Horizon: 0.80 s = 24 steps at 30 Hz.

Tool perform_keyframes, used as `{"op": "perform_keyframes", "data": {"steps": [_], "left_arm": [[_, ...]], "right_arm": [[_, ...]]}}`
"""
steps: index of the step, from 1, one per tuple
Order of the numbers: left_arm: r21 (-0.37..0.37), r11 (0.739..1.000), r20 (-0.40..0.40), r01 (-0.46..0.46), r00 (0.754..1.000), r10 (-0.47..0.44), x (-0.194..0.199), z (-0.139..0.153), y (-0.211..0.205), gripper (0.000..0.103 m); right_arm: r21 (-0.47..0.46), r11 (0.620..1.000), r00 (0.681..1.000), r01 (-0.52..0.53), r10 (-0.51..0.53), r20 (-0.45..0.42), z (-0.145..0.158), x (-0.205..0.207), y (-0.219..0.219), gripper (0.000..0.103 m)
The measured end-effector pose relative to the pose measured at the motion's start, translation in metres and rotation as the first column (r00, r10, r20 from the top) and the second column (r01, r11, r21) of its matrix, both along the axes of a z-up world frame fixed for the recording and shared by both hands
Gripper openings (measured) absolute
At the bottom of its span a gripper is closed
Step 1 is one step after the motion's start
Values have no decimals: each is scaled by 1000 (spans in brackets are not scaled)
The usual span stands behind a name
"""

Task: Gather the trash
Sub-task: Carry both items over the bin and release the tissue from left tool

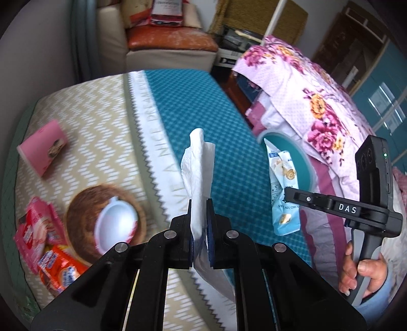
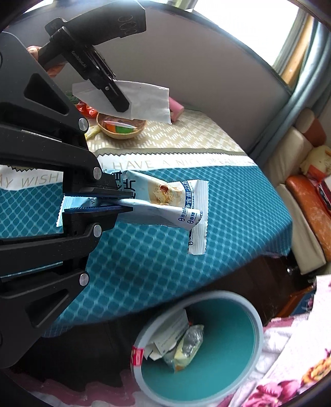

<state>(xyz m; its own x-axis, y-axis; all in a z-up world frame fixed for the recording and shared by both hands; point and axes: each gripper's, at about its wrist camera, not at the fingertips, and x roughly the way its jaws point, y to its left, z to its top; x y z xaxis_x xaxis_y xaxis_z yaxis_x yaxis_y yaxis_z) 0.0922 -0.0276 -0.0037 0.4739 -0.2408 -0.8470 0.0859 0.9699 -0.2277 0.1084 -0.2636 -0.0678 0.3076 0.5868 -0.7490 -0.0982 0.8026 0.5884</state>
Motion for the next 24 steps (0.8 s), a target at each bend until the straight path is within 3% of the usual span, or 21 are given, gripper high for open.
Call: {"op": "perform_keyframes", "data": {"steps": [13, 24], "left_arm": [[7, 988, -3, 154, 988, -154, 37, -5, -104, 9], [32, 969, -31, 244, 970, -243, 69, -18, -167, 9]], "right_arm": [[-35, 981, 977, 189, -184, 105, 21, -4, -86, 6], [-29, 953, 951, 301, -298, 82, 14, 5, -153, 6]]}}
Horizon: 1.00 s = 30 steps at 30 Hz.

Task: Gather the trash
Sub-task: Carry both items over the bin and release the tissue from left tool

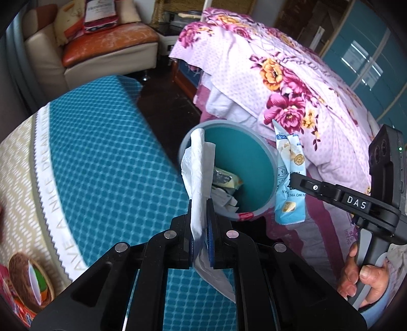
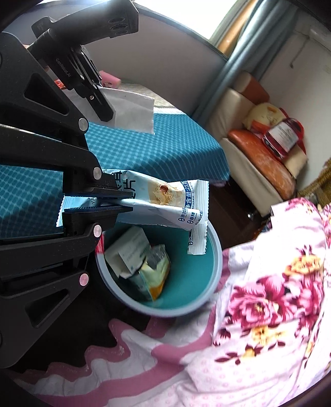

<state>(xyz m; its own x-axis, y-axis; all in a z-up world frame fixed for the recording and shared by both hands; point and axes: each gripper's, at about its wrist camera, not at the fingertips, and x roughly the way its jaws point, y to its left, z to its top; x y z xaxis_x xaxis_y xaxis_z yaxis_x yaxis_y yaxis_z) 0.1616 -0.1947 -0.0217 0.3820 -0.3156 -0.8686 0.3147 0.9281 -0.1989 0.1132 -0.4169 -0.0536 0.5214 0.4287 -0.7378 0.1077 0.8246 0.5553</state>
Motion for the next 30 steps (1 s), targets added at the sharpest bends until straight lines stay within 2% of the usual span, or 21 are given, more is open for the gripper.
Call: {"op": "perform_keyframes", "data": {"steps": [16, 24, 25, 27, 28, 29, 30], "left_arm": [[-1, 998, -13, 64, 998, -64, 34, -14, -46, 9], [12, 998, -50, 66, 997, -66, 50, -36, -59, 10], [15, 998, -55, 65, 996, -64, 51, -38, -60, 13], [23, 998, -71, 65, 995, -63, 52, -43, -61, 34], [32, 998, -70, 60, 996, -58, 52, -45, -60, 61], [49, 998, -50, 47, 998, -44, 51, -45, -59, 78], [57, 998, -35, 38, 999, -36, 49, -45, -57, 82]], "right_arm": [[-21, 998, 998, 64, -64, -21, -10, 13, -40, 6], [-35, 996, 995, 84, -85, -44, -17, 18, -47, 6], [-37, 996, 995, 86, -88, -45, -18, 18, -49, 6], [-39, 995, 995, 90, -92, -48, -20, 19, -50, 6], [-39, 995, 994, 90, -92, -51, -21, 20, -50, 6], [-40, 995, 994, 91, -93, -52, -21, 20, -50, 6], [-40, 995, 994, 91, -93, -55, -22, 20, -50, 6]]}}
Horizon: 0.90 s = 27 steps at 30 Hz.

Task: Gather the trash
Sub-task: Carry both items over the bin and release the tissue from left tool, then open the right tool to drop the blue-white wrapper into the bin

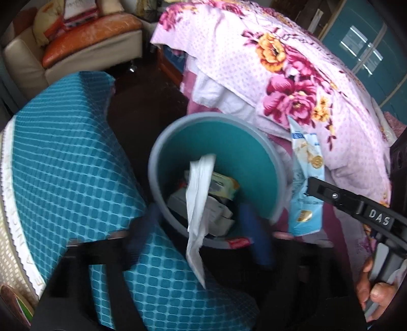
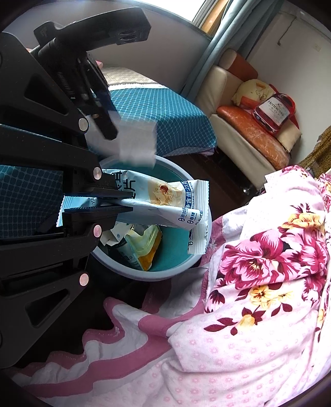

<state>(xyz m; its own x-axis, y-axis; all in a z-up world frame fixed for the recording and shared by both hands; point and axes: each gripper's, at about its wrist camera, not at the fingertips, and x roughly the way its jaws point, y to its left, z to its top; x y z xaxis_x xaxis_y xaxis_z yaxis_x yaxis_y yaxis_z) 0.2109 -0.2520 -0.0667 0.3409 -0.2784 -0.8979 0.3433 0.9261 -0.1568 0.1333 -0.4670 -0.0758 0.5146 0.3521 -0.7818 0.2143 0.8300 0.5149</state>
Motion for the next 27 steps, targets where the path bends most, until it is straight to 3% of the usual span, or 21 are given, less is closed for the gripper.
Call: {"op": "perform_keyframes", "data": {"steps": [10, 25, 27], "left_arm": [[2, 999, -10, -43, 999, 43, -12, 1, 26, 91], [17, 998, -11, -67, 998, 68, -27, 2, 51, 92], [13, 997, -12, -74, 997, 75, -28, 3, 56, 92]], "right_arm": [[-3, 1000, 1000, -3, 3, -16, -6, 4, 5, 6], [-34, 998, 998, -47, 45, -34, -5, 21, 33, 9], [-34, 998, 998, -50, 49, -37, -5, 23, 37, 13]]}}
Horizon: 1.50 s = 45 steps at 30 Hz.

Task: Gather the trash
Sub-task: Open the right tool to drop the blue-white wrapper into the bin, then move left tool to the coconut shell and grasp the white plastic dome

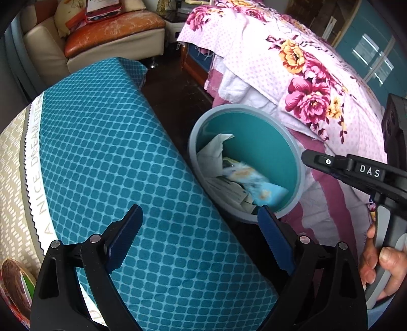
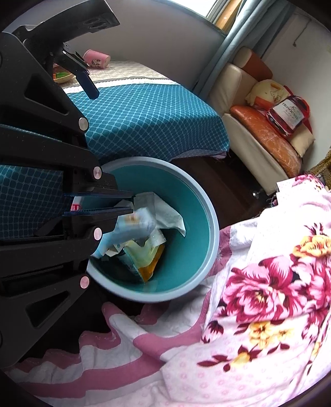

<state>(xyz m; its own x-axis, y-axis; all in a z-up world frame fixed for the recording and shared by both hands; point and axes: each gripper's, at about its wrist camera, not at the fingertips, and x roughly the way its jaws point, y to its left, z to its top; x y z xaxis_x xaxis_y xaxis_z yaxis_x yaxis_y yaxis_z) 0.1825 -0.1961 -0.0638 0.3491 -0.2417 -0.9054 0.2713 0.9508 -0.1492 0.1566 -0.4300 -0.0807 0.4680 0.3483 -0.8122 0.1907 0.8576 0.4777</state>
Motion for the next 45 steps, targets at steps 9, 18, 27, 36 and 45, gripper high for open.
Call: {"op": "perform_keyframes", "data": {"steps": [9, 18, 27, 36, 45], "left_arm": [[-26, 999, -11, -28, 1000, 28, -7, 1, 18, 93], [-50, 998, 2, -48, 999, 48, -27, 13, 36, 93], [-68, 993, 36, -92, 995, 94, -59, 32, 70, 95], [-71, 985, 69, -156, 985, 161, -91, 48, 126, 96], [-45, 976, 107, -213, 970, 217, -125, 58, 189, 96]], "right_arm": [[-49, 999, 1000, 24, -24, -3, 9, -8, 10, 70], [-85, 996, 1000, -8, 7, -18, 20, -22, 23, 77], [-96, 992, 997, -80, 80, 0, 38, -41, 58, 77], [-109, 981, 986, -162, 165, 18, 60, -55, 105, 77], [-119, 956, 962, -269, 272, 4, 74, -66, 165, 77]]}}
